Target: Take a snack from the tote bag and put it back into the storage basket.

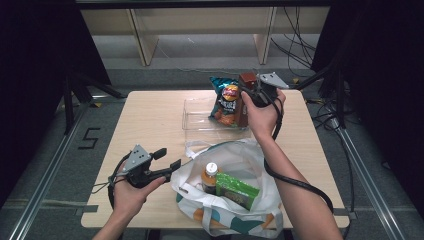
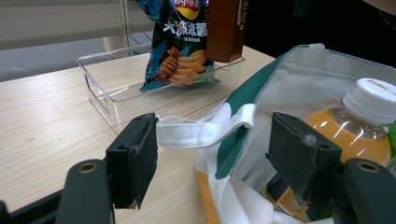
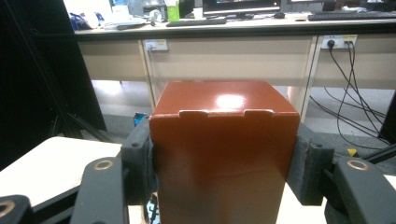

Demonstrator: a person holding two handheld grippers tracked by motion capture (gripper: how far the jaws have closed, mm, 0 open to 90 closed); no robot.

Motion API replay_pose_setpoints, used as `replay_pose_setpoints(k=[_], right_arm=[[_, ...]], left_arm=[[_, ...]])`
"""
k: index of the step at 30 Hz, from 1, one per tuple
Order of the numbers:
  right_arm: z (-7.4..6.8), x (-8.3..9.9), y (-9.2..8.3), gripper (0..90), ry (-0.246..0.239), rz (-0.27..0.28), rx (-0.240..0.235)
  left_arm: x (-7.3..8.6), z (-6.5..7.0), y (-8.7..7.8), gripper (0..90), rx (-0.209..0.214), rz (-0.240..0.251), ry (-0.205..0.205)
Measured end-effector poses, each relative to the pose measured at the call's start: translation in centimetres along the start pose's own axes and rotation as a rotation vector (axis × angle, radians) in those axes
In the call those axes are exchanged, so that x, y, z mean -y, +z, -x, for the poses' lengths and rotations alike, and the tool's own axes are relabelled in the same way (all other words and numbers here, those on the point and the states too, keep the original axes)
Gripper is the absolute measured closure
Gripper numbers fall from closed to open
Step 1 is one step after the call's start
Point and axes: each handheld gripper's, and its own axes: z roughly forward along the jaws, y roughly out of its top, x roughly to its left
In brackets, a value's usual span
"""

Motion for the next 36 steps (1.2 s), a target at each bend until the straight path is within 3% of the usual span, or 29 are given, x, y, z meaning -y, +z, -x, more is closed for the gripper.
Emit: replay_pose_setpoints(k=[15, 17, 28, 34, 36], right_arm=[[0.2, 0.2, 0.4, 39.0, -0.003, -0.005, 0.004], [0.1, 0.1, 0.4, 39.0, 0.020, -0.016, 0.005], [0.5, 0.3, 0.8, 39.1, 0.024, -0.001, 0.014], [0.4, 0.2, 1.0, 39.1, 0.056, -0.005, 0.024], [0.4, 0.2, 1.1, 39.1, 0.032, -0.005, 0.023]], left_arm=[[0.0, 0.0, -0.1, 32.3, -0.008, -0.004, -0.001], [0.0, 0.0, 0.0, 32.3, 0.003, 0.001, 0.000], [0.1, 0.1, 0.1, 32.2, -0.002, -0.010, 0.003], [0.1, 0.1, 0.2, 32.3, 0.007, -0.004, 0.002], [0.1, 0.1, 0.2, 32.3, 0.006, -0.004, 0.004]])
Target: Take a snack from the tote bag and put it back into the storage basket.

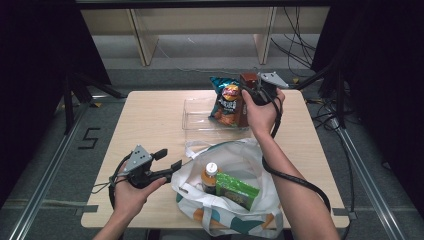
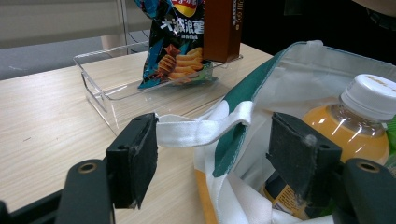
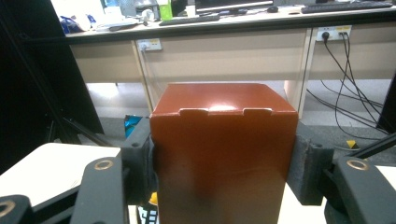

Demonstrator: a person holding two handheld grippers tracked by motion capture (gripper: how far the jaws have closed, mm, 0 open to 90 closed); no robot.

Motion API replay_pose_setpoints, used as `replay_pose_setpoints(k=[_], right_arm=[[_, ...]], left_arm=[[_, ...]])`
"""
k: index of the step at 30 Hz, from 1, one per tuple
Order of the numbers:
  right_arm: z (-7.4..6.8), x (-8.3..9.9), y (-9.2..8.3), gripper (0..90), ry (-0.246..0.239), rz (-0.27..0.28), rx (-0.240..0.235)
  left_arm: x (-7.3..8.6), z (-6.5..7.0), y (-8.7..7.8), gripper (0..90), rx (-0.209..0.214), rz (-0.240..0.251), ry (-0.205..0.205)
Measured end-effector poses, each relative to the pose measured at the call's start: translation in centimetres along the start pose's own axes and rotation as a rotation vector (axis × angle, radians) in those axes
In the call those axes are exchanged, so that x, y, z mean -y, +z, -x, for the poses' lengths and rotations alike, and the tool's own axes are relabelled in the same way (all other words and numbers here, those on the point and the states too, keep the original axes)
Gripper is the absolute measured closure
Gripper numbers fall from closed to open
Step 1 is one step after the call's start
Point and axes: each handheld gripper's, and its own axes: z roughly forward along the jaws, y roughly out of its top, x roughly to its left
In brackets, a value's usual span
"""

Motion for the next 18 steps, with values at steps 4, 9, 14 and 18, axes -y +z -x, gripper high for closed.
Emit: replay_pose_setpoints(k=[4, 9, 14, 18], right_arm=[[-0.04, 0.01, 0.14, 39.1, -0.019, 0.004, -0.002], [-0.16, 0.14, 0.20, 39.1, -0.019, 0.013, -0.009], [-0.19, 0.25, 0.31, 39.1, -0.032, 0.024, -0.007], [-0.20, 0.25, 0.45, 39.2, -0.028, 0.023, -0.006]], left_arm=[[-0.08, 0.03, -0.11, 32.3, -0.008, -0.003, 0.002], [-0.05, 0.04, -0.01, 32.3, -0.003, -0.004, 0.000], [-0.07, 0.07, -0.03, 32.4, -0.005, -0.008, 0.002], [-0.07, 0.02, -0.07, 32.3, -0.006, -0.003, 0.000]])
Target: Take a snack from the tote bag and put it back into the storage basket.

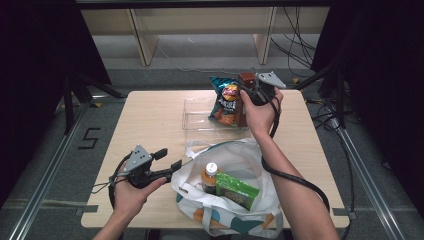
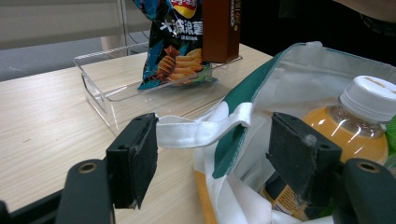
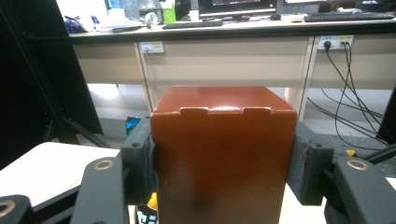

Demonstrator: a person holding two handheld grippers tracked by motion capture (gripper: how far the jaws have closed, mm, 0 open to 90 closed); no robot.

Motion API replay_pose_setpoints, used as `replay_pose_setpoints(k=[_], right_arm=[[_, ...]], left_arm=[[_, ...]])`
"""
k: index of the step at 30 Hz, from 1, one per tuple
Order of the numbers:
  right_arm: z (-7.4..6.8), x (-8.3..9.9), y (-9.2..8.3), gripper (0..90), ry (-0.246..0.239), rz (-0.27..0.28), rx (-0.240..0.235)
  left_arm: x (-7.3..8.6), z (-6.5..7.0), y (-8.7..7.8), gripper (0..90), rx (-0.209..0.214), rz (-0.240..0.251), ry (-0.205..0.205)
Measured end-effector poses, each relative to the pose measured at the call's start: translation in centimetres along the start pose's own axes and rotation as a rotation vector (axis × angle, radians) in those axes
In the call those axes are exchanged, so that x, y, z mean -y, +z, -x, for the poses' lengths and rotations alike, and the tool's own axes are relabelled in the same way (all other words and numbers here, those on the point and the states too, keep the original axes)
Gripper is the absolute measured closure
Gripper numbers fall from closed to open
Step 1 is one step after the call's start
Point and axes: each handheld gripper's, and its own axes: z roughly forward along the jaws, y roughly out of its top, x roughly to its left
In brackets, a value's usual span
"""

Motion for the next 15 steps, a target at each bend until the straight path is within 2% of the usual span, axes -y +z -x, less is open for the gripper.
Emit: replay_pose_setpoints(k=[5, 6, 15], right_arm=[[0.14, 0.07, 0.19, 39.1, -0.019, 0.016, 0.004], [0.03, 0.12, 0.10, 39.1, 0.000, 0.010, 0.002], [0.14, 0.15, 0.10, 39.1, 0.002, 0.009, 0.021]], left_arm=[[-0.02, 0.01, -0.02, 32.3, 0.000, -0.001, 0.003], [-0.02, 0.01, -0.02, 32.3, 0.000, -0.001, 0.004], [-0.01, 0.04, 0.01, 32.3, 0.001, -0.004, 0.004]])
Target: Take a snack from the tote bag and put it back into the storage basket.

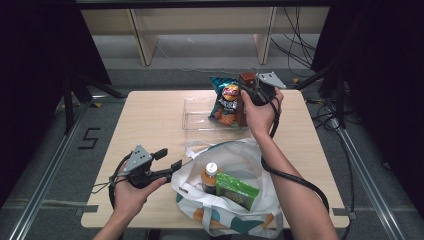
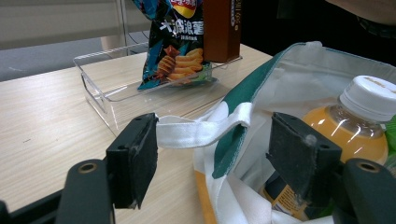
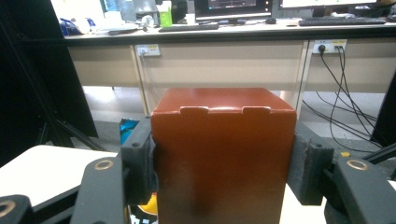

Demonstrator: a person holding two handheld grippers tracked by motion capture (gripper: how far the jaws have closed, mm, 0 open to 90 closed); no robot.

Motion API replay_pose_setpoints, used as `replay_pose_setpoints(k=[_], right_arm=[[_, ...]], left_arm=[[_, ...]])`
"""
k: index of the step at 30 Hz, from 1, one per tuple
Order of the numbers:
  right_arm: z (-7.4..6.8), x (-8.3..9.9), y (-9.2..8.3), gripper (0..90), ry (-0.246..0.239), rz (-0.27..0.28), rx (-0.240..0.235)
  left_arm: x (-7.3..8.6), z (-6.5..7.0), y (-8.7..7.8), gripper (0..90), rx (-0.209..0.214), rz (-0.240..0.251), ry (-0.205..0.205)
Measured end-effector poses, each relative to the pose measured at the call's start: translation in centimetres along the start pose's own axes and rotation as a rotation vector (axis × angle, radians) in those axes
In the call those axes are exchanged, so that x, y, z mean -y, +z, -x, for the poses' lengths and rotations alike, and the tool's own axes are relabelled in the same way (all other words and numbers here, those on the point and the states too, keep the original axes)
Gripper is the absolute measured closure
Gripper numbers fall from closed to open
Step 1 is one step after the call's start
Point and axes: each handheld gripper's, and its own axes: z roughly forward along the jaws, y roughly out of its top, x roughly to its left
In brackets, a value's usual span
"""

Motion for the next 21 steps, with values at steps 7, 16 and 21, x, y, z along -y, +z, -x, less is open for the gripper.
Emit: replay_pose_setpoints(k=[7, 16, 21], right_arm=[[0.04, 0.10, 0.29, 39.2, -0.005, 0.018, 0.000], [-0.28, 0.25, 0.61, 39.3, 0.012, 0.028, 0.007], [-0.34, 0.37, 0.73, 39.3, 0.009, 0.039, 0.010]], left_arm=[[0.00, -0.03, 0.00, 32.3, 0.000, 0.001, 0.000], [0.02, -0.06, -0.04, 32.3, 0.000, 0.002, -0.001], [0.07, -0.05, -0.06, 32.3, 0.000, 0.001, -0.003]])
